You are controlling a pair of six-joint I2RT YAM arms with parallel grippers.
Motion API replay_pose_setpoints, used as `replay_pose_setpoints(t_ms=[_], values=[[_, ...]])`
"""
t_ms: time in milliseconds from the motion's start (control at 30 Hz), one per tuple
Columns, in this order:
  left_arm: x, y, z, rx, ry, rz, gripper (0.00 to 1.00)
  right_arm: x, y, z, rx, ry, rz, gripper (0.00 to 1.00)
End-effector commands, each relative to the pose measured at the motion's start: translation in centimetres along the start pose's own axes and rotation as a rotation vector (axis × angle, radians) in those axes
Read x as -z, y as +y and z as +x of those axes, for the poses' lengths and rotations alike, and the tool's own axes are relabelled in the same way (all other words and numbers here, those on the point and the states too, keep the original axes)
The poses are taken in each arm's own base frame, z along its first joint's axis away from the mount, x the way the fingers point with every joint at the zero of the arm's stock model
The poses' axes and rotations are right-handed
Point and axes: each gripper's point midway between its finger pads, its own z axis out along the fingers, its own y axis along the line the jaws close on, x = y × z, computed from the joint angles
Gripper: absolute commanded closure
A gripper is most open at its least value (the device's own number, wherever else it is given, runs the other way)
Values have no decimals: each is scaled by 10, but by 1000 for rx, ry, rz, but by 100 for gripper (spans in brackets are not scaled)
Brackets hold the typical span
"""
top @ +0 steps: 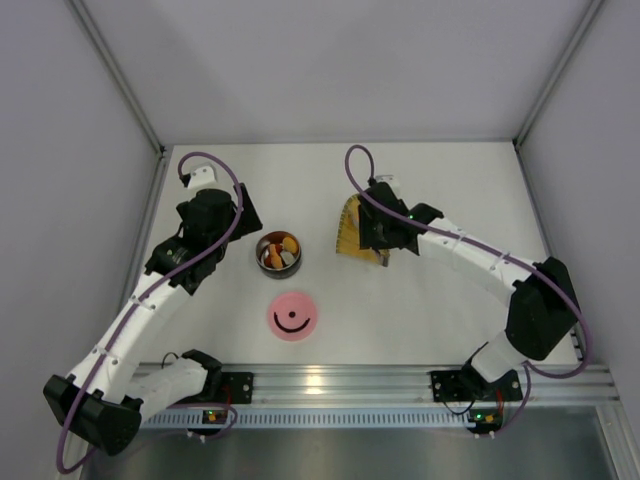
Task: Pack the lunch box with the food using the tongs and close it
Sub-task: Pick up the fake food from the plate.
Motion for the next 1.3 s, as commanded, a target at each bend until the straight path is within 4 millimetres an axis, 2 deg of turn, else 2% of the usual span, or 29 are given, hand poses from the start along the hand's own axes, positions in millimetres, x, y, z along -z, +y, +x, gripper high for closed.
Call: replay_pose_setpoints(t_ms=[0,533,833,1033,1267], values=[[3,0,-11,12,-42,7,1,-7,9,-17,-37,-53,-63,51],[2,-1,-11,8,-41,10,1,-23,-2,-12,-79,-28,-65,54],[1,-2,-11,8,-40,9,1,-29,-2,-9,-107,-13,-109,57],[0,-1,-10,6,-36,7,1,-27,-4,-11,-115,-18,-112,62],[1,-2,-10,10,-38,10,1,-11,-9,-20,-117,-54,-110,68]])
